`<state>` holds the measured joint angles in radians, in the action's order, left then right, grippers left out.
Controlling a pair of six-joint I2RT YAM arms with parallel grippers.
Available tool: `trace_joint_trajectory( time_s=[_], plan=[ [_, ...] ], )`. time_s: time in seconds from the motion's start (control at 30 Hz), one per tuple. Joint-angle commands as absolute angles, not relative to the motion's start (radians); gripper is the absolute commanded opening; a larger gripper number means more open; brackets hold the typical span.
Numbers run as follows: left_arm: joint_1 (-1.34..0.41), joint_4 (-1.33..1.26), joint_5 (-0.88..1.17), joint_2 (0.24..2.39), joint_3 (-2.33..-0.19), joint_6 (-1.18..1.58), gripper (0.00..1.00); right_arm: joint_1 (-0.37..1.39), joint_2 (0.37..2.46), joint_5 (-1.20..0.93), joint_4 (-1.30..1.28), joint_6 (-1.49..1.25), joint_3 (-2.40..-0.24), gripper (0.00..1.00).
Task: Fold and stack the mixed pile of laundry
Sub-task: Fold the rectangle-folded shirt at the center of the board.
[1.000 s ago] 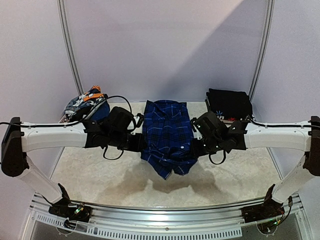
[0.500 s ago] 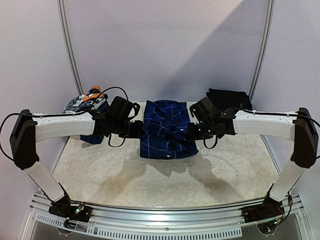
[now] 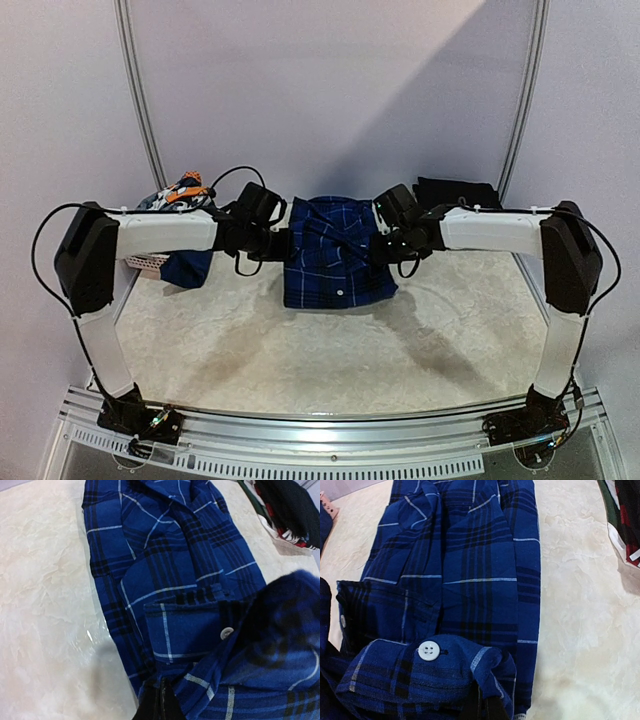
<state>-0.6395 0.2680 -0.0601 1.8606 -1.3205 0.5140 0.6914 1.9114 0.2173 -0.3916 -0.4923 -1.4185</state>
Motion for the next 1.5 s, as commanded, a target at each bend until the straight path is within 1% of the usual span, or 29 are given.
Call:
trace_joint_trajectory(
  time_s=[0.0, 0.23, 0.53, 0.93, 1.0, 1.07, 1.1, 1.13, 1.2, 1.23, 1.27, 1.4, 1.47],
  plan=[
    [-0.602, 0.273, -0.067, 1.936, -1.390, 0.474, 0.00, 0.661, 1.993, 0.206, -0.373, -0.477, -1.489, 0.00],
    [-0.572, 0.278, -0.080, 2.034, -1.473, 0.455, 0.00, 0.618, 2.092, 0.195, -0.354, -0.475, -1.559, 0.00],
    [-0.546, 0.271, -0.071, 2.127, -1.570, 0.428, 0.00, 0.584, 2.159, 0.180, -0.294, -0.465, -1.615, 0.00],
    [-0.518, 0.254, -0.048, 2.233, -1.623, 0.428, 0.00, 0.553, 2.279, 0.144, -0.276, -0.473, -1.702, 0.01],
    [-0.516, 0.254, -0.048, 2.242, -1.631, 0.427, 0.01, 0.550, 2.289, 0.140, -0.273, -0.474, -1.715, 0.04],
    [-0.513, 0.253, -0.044, 2.249, -1.639, 0.427, 0.03, 0.546, 2.298, 0.135, -0.268, -0.476, -1.726, 0.08],
    [-0.511, 0.252, -0.041, 2.252, -1.644, 0.427, 0.05, 0.544, 2.302, 0.131, -0.267, -0.476, -1.734, 0.10],
    [-0.509, 0.251, -0.035, 2.256, -1.652, 0.427, 0.07, 0.541, 2.305, 0.126, -0.267, -0.477, -1.743, 0.15],
    [-0.504, 0.261, -0.018, 2.263, -1.671, 0.420, 0.14, 0.532, 2.313, 0.109, -0.266, -0.479, -1.763, 0.22],
    [-0.502, 0.267, -0.014, 2.263, -1.678, 0.415, 0.20, 0.524, 2.316, 0.096, -0.266, -0.482, -1.773, 0.25],
    [-0.499, 0.270, -0.013, 2.260, -1.681, 0.412, 0.24, 0.520, 2.316, 0.080, -0.264, -0.485, -1.781, 0.28],
    [-0.488, 0.270, -0.008, 2.232, -1.685, 0.396, 0.34, 0.502, 2.308, 0.042, -0.265, -0.497, -1.807, 0.43],
    [-0.484, 0.267, -0.008, 2.209, -1.690, 0.377, 0.38, 0.497, 2.297, 0.038, -0.271, -0.498, -1.823, 0.47]
  ],
)
